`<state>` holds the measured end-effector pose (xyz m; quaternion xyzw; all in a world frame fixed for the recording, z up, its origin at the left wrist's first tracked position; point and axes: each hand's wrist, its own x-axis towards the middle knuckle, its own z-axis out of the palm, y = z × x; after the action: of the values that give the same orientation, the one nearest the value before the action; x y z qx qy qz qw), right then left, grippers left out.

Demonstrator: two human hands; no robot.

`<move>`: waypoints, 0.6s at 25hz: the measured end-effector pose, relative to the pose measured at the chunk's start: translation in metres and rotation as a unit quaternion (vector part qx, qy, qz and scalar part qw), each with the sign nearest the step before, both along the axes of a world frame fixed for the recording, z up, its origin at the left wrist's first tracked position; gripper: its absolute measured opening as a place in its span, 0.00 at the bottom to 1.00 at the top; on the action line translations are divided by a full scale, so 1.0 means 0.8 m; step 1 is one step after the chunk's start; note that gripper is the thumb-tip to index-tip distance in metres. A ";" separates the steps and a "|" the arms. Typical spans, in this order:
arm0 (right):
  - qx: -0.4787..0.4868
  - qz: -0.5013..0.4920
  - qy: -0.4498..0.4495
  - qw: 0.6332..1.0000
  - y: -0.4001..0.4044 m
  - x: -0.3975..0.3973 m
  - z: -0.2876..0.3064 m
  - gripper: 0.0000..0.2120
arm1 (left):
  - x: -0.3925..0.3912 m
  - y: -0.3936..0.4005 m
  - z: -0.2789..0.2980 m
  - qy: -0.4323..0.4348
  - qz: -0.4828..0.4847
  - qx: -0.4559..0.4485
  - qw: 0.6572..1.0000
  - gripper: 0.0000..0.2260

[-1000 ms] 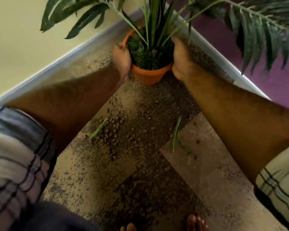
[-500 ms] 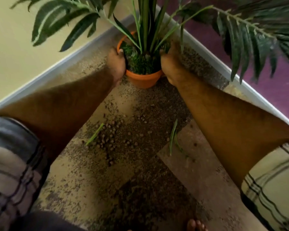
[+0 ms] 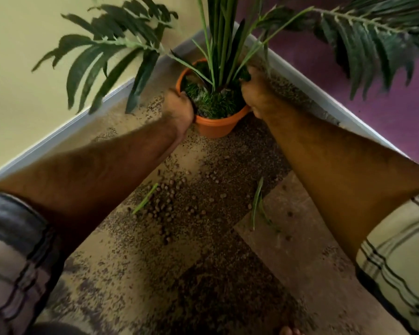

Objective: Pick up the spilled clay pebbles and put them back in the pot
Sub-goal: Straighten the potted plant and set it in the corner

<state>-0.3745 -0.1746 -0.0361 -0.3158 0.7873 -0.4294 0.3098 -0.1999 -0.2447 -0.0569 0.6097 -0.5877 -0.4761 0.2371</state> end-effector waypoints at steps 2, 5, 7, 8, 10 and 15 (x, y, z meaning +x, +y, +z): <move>-0.002 0.002 -0.010 1.000 -0.001 -0.004 -0.003 0.20 | 0.000 0.005 -0.001 -0.005 -0.003 0.018 1.000 0.09; 0.010 -0.010 -0.017 1.000 -0.003 -0.001 -0.004 0.22 | 0.007 0.001 0.003 0.031 -0.034 0.047 0.998 0.09; 0.000 -0.026 -0.012 1.000 0.001 0.004 -0.008 0.25 | 0.011 -0.007 0.004 0.029 -0.063 0.033 0.997 0.10; -0.005 -0.035 -0.002 0.999 0.004 0.009 -0.009 0.26 | 0.011 -0.012 0.004 0.020 -0.075 0.018 0.997 0.09; -0.021 -0.064 0.014 0.998 0.008 0.019 -0.014 0.27 | 0.013 -0.022 0.005 0.009 -0.093 -0.007 0.996 0.08; -0.026 -0.109 0.025 0.993 0.011 0.030 -0.021 0.28 | 0.016 -0.032 0.009 0.030 -0.129 0.007 0.991 0.08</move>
<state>-0.3503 -0.1660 -0.0528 -0.2467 0.8131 -0.4730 0.2331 -0.1869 -0.2701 -0.0499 0.5157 -0.6510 -0.5249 0.1866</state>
